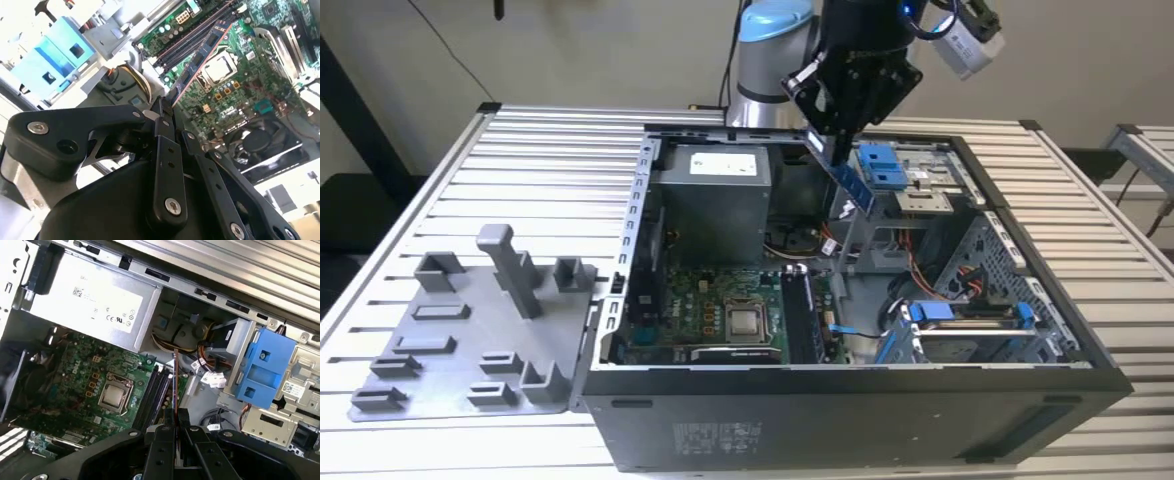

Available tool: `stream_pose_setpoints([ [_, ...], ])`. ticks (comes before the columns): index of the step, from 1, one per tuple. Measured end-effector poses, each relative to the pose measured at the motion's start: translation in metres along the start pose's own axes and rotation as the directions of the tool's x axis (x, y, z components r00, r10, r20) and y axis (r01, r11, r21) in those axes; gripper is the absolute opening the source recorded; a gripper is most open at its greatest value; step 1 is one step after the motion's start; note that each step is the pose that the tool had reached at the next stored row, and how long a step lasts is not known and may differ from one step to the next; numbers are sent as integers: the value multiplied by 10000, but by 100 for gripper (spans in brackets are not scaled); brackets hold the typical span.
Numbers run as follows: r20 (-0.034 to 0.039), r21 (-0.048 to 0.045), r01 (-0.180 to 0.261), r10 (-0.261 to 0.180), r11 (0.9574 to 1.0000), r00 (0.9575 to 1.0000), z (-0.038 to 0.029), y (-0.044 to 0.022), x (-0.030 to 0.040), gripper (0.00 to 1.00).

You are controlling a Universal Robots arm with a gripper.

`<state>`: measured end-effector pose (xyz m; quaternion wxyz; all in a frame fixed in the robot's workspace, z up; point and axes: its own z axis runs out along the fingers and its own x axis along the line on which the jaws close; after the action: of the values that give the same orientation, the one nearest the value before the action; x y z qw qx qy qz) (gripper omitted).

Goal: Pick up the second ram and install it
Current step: 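Insert the second ram into the second slot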

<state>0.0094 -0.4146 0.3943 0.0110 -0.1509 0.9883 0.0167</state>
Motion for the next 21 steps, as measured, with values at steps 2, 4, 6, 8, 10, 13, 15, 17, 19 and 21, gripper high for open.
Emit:
stream_pose_setpoints([
  [2,10,11,-365,365,9993,9993,2,0,0,14],
  [4,21,19,-718,718,9974,9974,4,0,0,14],
  [6,33,27,-1064,1064,9943,9943,6,0,0,14],
  [8,44,35,-1403,1403,9901,9901,8,0,0,14],
  [10,56,43,-1754,1754,9845,9845,9,0,0,14],
  [13,73,53,-2237,2237,9746,9746,11,0,0,14],
  [15,84,59,-2553,2552,9668,9668,12,0,0,14],
  [17,96,65,-2863,2863,9581,9581,13,0,0,14],
  [19,107,70,-3156,3155,9489,9488,14,0,0,14],
  [21,116,74,-3393,3392,9407,9407,15,0,0,14],
])
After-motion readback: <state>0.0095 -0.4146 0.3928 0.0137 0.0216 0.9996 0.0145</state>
